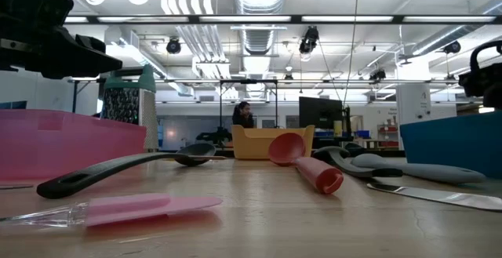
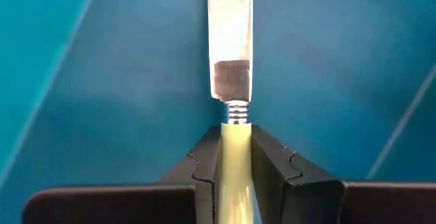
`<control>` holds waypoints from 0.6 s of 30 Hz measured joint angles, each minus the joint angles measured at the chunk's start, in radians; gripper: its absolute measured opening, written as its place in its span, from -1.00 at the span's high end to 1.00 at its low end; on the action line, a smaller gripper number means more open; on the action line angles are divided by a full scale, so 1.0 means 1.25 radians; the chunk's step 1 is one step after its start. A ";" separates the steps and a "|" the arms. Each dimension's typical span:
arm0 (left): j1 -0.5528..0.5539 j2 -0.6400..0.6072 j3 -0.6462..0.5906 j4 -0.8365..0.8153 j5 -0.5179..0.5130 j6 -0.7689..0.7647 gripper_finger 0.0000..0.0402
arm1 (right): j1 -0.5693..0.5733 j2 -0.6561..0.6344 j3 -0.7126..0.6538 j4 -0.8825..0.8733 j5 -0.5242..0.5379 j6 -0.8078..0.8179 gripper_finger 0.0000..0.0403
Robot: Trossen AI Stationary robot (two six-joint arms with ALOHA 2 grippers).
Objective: Pick & Place Kitchen Items
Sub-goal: Put the green knife into the blue bin, then put the right black serving spoon into the pink bin
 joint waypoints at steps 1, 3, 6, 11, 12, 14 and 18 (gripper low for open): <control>0.000 0.000 0.000 0.000 0.000 0.000 0.88 | 0.000 0.000 -0.001 0.001 0.000 0.003 0.76; 0.000 0.000 0.000 0.000 0.000 0.000 0.88 | 0.000 0.000 -0.002 0.002 0.000 0.009 0.69; 0.000 0.000 0.000 -0.001 0.000 0.000 0.88 | 0.000 0.000 -0.002 0.000 0.000 0.009 0.56; 0.000 0.000 0.000 -0.001 0.000 0.000 0.88 | 0.000 0.001 0.004 -0.003 0.000 0.009 0.40; 0.000 0.000 0.000 -0.001 0.000 0.000 0.88 | -0.001 0.001 0.005 -0.003 0.000 0.009 0.38; 0.000 0.000 0.000 -0.001 0.000 0.000 0.88 | -0.001 0.001 0.006 -0.006 0.001 0.009 0.34; 0.000 0.000 0.000 -0.002 0.000 0.000 0.88 | -0.001 0.000 0.015 -0.035 0.002 0.026 0.29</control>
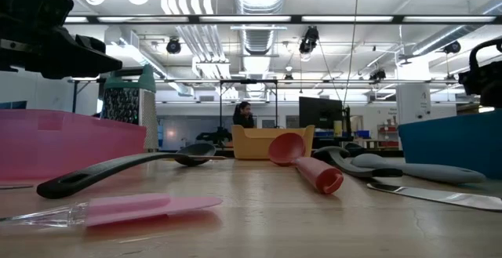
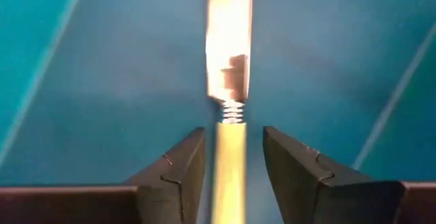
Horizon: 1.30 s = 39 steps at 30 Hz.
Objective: Pick & Place Kitchen Items
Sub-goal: Put the right black serving spoon into the pink bin
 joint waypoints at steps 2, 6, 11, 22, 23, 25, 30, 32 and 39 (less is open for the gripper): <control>0.000 0.000 0.000 -0.001 0.000 0.000 0.88 | 0.000 -0.002 0.005 -0.033 0.013 0.013 0.29; 0.000 0.000 0.000 -0.001 0.000 0.000 0.88 | 0.001 -0.009 0.021 -0.039 0.061 0.000 0.35; 0.000 0.000 0.000 -0.002 0.000 0.000 0.88 | 0.001 -0.009 0.076 -0.088 0.129 -0.016 0.47; 0.000 0.000 0.000 -0.003 0.000 0.000 0.88 | 0.001 -0.010 0.243 -0.157 0.377 -0.119 0.76; 0.000 0.000 0.000 -0.002 0.000 0.000 0.88 | 0.001 -0.010 0.258 -0.156 0.408 -0.136 0.78; 0.000 0.000 0.000 -0.002 0.000 0.000 0.88 | 0.001 -0.010 0.287 -0.155 0.462 -0.168 0.82; 0.000 0.000 0.000 -0.002 0.000 0.000 0.88 | 0.001 -0.010 0.351 -0.141 0.566 -0.265 0.88; 0.000 0.000 0.000 -0.002 0.000 0.000 0.88 | 0.001 -0.010 0.370 -0.123 0.597 -0.320 0.91; 0.000 0.000 0.000 -0.002 0.000 0.000 0.88 | 0.000 -0.009 0.421 -0.083 0.715 -0.570 0.96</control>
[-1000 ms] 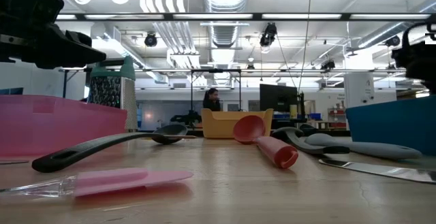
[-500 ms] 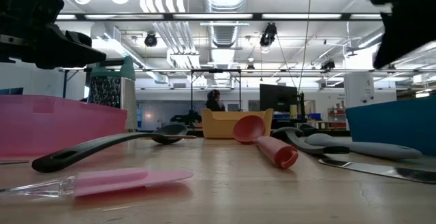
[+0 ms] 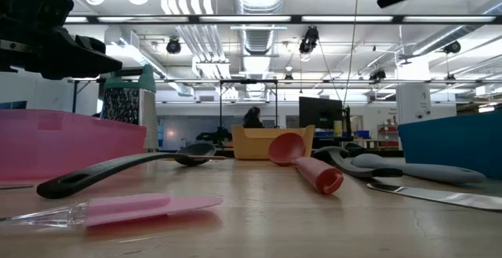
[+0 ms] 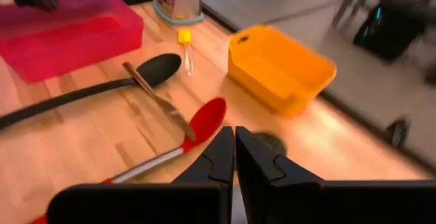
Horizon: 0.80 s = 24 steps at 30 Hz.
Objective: Pick & Place Kitchen Items
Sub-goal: Put the right black serving spoon into the pink bin
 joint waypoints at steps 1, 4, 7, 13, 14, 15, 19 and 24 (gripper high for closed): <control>0.000 0.000 0.000 0.000 0.000 0.000 0.88 | -0.001 0.000 0.005 0.001 0.001 -0.031 0.96; 0.000 0.000 0.000 0.000 0.000 0.000 0.88 | -0.001 0.000 0.012 0.002 0.000 -0.093 0.96; 0.000 0.000 0.000 0.000 0.000 0.000 0.88 | -0.001 -0.003 -0.003 0.025 -0.005 -0.151 0.96; 0.000 0.000 0.000 0.000 0.000 0.000 0.88 | -0.008 -0.039 -0.059 0.115 -0.068 -0.278 0.96; 0.000 0.000 0.000 0.000 0.000 0.001 0.88 | -0.009 -0.054 -0.070 0.147 -0.068 -0.294 0.96; 0.000 0.000 0.000 0.000 0.000 0.007 0.88 | -0.013 -0.068 -0.082 0.185 -0.070 -0.310 0.96; 0.000 0.000 0.000 0.000 0.000 0.048 0.88 | -0.044 -0.122 -0.140 0.386 -0.165 -0.383 0.96; 0.000 0.000 0.000 -0.003 0.000 0.053 0.88 | -0.109 -0.142 -0.180 0.584 -0.270 -0.460 0.96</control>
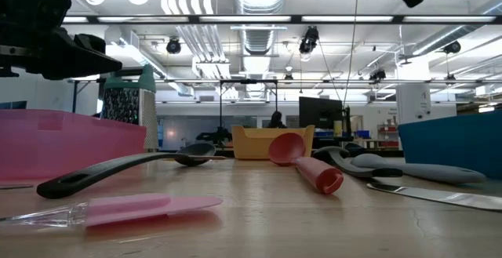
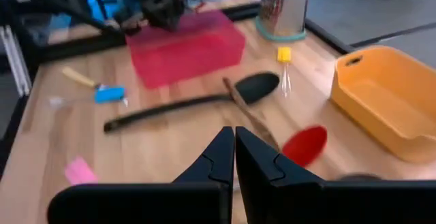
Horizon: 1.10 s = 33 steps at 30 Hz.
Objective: Pick & Place Kitchen Items
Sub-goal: Put the right black serving spoon into the pink bin
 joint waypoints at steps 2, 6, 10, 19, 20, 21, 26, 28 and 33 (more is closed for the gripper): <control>0.000 0.000 0.000 0.000 0.000 0.000 0.88 | -0.028 0.000 0.000 0.009 0.002 -0.020 0.96; 0.000 0.000 0.000 -0.003 0.000 0.000 0.88 | -0.100 0.010 0.002 0.007 0.022 0.006 0.96; 0.000 0.000 0.000 -0.003 0.000 0.001 0.88 | -0.172 0.031 0.015 0.008 -0.010 0.041 0.95; 0.000 0.000 0.000 -0.004 0.000 0.001 0.88 | -0.267 0.095 0.033 -0.014 -0.030 0.123 0.62; 0.000 0.000 0.000 -0.005 0.000 0.001 0.88 | -0.274 0.104 0.032 -0.015 -0.030 0.137 0.56; 0.000 0.000 0.000 -0.007 0.000 0.001 0.88 | -0.281 0.112 0.032 -0.014 -0.031 0.148 0.50; 0.000 0.000 0.000 -0.009 0.000 0.001 0.88 | -0.321 0.169 0.032 -0.023 -0.063 0.210 0.22; 0.000 0.000 0.000 -0.009 0.000 0.001 0.88 | -0.339 0.194 0.032 -0.027 -0.084 0.232 0.13; 0.000 0.000 0.000 -0.009 0.000 0.001 0.88 | -0.381 0.256 0.032 -0.058 -0.143 0.334 0.01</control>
